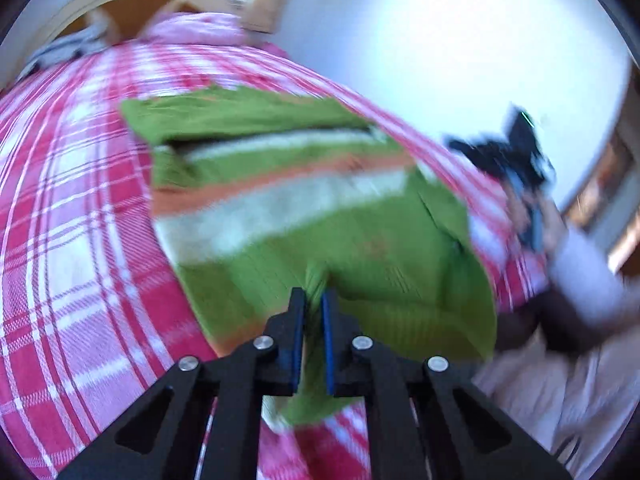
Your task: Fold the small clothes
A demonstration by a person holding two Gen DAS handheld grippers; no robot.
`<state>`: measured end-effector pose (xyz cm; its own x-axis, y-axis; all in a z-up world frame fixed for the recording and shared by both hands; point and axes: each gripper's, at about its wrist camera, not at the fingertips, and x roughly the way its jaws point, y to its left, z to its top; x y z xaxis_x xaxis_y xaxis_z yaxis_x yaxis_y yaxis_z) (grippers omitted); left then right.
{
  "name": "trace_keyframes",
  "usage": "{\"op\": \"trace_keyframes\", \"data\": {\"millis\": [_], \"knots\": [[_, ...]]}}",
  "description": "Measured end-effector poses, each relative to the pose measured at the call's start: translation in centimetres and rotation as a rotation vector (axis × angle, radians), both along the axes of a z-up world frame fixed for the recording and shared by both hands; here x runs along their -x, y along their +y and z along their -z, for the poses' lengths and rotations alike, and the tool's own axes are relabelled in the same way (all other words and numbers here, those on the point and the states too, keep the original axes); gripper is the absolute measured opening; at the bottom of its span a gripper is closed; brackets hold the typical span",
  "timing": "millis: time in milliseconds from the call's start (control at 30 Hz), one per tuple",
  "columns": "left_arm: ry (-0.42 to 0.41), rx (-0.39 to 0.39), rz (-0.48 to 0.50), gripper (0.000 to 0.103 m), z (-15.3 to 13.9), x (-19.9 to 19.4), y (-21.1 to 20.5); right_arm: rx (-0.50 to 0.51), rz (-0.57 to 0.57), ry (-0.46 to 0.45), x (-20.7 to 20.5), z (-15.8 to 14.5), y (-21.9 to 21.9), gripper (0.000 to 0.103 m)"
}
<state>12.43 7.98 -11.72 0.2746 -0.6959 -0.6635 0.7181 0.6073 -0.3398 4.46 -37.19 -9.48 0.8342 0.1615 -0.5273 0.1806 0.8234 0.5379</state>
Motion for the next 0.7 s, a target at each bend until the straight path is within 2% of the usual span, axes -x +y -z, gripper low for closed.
{"op": "trace_keyframes", "data": {"millis": [67, 133, 200, 267, 300, 333, 367, 400, 433, 467, 500, 533, 633, 700], "knots": [[-0.01, -0.024, -0.068, 0.009, 0.3, -1.3, 0.0, 0.046, 0.001, 0.015, 0.7, -1.0, -0.3, 0.004], [0.041, -0.013, -0.094, 0.009, 1.1, -2.7, -0.1, 0.101, -0.012, 0.048, 1.4, -1.5, -0.2, 0.004], [0.129, 0.048, -0.069, 0.009, 1.5, -3.4, 0.8, 0.134, -0.046, 0.092, 1.9, -1.5, 0.3, 0.005], [0.152, 0.073, -0.027, 0.012, 1.1, -2.9, 1.6, 0.154, -0.092, 0.113, 2.6, -1.3, 0.9, 0.005], [0.139, 0.067, 0.007, 0.016, 0.7, -2.4, 2.0, 0.167, -0.117, 0.116, 3.0, -1.1, 1.4, 0.005], [0.117, 0.055, 0.036, 0.026, 0.2, -1.9, 1.9, 0.175, -0.151, 0.117, 3.6, -0.8, 2.0, 0.005], [0.073, 0.033, 0.075, 0.043, -0.6, -0.8, 1.9, 0.177, -0.172, 0.12, 3.8, -0.5, 2.4, 0.006], [0.019, 0.006, 0.114, 0.053, -1.4, 0.4, 2.0, 0.178, -0.192, 0.125, 4.0, -0.2, 2.9, 0.012], [-0.023, -0.015, 0.142, 0.072, -1.9, 1.3, 2.2, 0.173, -0.214, 0.128, 4.1, 0.2, 3.4, 0.021], [-0.064, -0.031, 0.166, 0.084, -2.4, 2.1, 2.3, 0.167, -0.226, 0.124, 4.0, 0.5, 3.6, 0.049], [-0.111, -0.046, 0.195, 0.087, -3.0, 3.3, 2.7, 0.159, -0.231, 0.115, 4.1, 0.8, 3.9, 0.068], [-0.14, -0.062, 0.223, 0.09, -3.4, 4.2, 3.1, 0.144, -0.237, 0.098, 4.1, 1.1, 4.3, 0.069], [-0.185, -0.111, 0.318, 0.09, -3.7, 6.3, 3.7, 0.118, -0.214, 0.085, 3.9, 1.3, 4.7, 0.069], [-0.243, -0.186, 0.385, 0.09, -2.7, 7.6, 2.7, 0.102, -0.191, 0.076, 3.7, 1.4, 4.4, 0.069]]}}
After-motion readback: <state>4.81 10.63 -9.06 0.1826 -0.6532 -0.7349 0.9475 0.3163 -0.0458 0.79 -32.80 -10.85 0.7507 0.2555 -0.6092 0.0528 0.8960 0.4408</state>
